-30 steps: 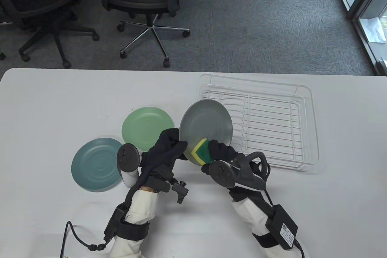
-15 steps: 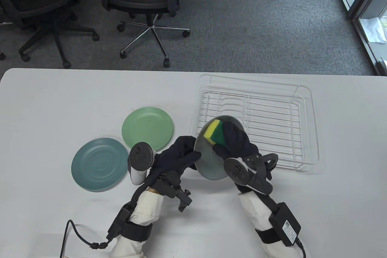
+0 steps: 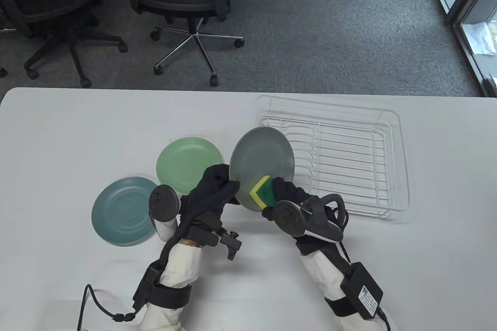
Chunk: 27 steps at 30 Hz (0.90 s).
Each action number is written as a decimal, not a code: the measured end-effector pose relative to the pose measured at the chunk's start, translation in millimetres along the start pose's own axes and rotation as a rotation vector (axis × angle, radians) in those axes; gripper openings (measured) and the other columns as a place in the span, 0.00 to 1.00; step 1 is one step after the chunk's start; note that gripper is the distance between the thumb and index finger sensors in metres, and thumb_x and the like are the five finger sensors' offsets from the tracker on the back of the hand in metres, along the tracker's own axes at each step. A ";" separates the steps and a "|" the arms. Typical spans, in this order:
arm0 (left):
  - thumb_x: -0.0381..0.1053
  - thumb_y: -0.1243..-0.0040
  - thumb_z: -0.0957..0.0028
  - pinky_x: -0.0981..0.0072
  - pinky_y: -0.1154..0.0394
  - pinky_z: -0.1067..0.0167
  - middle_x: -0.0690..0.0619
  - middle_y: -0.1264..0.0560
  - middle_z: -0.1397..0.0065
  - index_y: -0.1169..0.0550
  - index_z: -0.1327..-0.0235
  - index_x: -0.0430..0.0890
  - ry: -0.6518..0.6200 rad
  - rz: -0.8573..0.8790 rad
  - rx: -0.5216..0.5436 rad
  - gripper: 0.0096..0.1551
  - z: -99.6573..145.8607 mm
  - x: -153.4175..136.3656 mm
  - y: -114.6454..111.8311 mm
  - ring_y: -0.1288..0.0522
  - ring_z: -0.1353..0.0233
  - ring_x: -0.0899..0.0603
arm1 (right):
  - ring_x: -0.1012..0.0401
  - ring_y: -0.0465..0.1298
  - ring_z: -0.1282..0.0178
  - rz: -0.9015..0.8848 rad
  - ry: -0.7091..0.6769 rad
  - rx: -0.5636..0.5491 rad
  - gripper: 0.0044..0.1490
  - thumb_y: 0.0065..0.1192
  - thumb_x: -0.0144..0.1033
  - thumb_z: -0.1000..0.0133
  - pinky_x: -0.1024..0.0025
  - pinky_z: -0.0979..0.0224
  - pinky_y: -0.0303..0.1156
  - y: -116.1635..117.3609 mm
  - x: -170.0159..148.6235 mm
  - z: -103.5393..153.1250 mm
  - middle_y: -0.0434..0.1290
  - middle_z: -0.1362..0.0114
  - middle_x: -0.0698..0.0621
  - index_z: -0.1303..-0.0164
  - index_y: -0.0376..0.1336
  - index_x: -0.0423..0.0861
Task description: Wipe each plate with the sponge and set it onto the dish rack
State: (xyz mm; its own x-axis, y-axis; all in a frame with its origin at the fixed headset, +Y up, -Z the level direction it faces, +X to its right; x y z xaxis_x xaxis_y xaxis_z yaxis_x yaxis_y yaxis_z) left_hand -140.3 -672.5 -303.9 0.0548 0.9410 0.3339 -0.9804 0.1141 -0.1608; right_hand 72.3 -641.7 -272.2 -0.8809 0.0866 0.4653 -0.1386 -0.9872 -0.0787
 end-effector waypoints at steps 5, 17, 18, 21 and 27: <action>0.47 0.37 0.45 0.61 0.13 0.53 0.31 0.26 0.27 0.31 0.32 0.34 -0.003 -0.002 -0.100 0.31 -1.6 -0.4 -8.2 0.22 0.34 0.31 | 0.45 0.76 0.33 -0.020 0.001 -0.171 0.48 0.62 0.47 0.43 0.57 0.40 0.78 -4.5 5.4 1.7 0.69 0.24 0.35 0.19 0.52 0.35; 0.46 0.35 0.45 0.60 0.13 0.53 0.30 0.25 0.28 0.29 0.33 0.34 -0.023 -0.080 -0.255 0.31 -2.0 2.9 -30.8 0.21 0.34 0.30 | 0.43 0.73 0.29 0.056 0.198 -0.407 0.54 0.61 0.47 0.42 0.53 0.37 0.77 -1.1 -39.4 4.8 0.65 0.21 0.35 0.15 0.44 0.33; 0.46 0.35 0.45 0.59 0.13 0.53 0.30 0.25 0.28 0.29 0.33 0.34 -0.025 -0.076 -0.245 0.31 -2.1 2.7 -29.7 0.22 0.34 0.30 | 0.43 0.73 0.29 0.064 0.210 -0.400 0.54 0.61 0.47 0.42 0.53 0.37 0.77 1.4 -43.6 4.6 0.65 0.22 0.34 0.15 0.44 0.33; 0.45 0.34 0.45 0.59 0.13 0.52 0.31 0.25 0.28 0.30 0.33 0.34 -0.022 -0.047 -0.187 0.31 -1.9 2.5 -25.2 0.22 0.34 0.30 | 0.43 0.75 0.32 0.109 0.220 -0.345 0.54 0.61 0.47 0.42 0.53 0.38 0.77 8.1 -47.5 2.2 0.67 0.24 0.33 0.15 0.46 0.31; 0.45 0.35 0.44 0.59 0.13 0.52 0.31 0.26 0.28 0.31 0.33 0.34 0.013 -0.004 -0.012 0.31 0.1 -4.7 -5.4 0.22 0.33 0.30 | 0.44 0.77 0.35 -0.063 0.059 -0.120 0.53 0.61 0.49 0.42 0.55 0.39 0.78 16.9 -29.4 -6.9 0.70 0.26 0.34 0.16 0.48 0.31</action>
State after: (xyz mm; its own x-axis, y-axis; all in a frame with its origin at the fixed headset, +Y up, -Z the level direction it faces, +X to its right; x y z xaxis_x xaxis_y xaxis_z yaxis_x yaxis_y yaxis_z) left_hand -135.2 -677.6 -304.5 0.0617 0.9447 0.3221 -0.9778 0.1219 -0.1703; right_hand 92.7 -660.0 -293.3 -0.8931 0.1595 0.4206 -0.2450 -0.9567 -0.1574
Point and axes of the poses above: the tracker on the back of each hand, its own x axis roughly to the thumb side, its own z axis roughly from the fingertips to the wrist, y = z × x, the point moved 2 cm from there along -z, roughly from the wrist to the fingertips
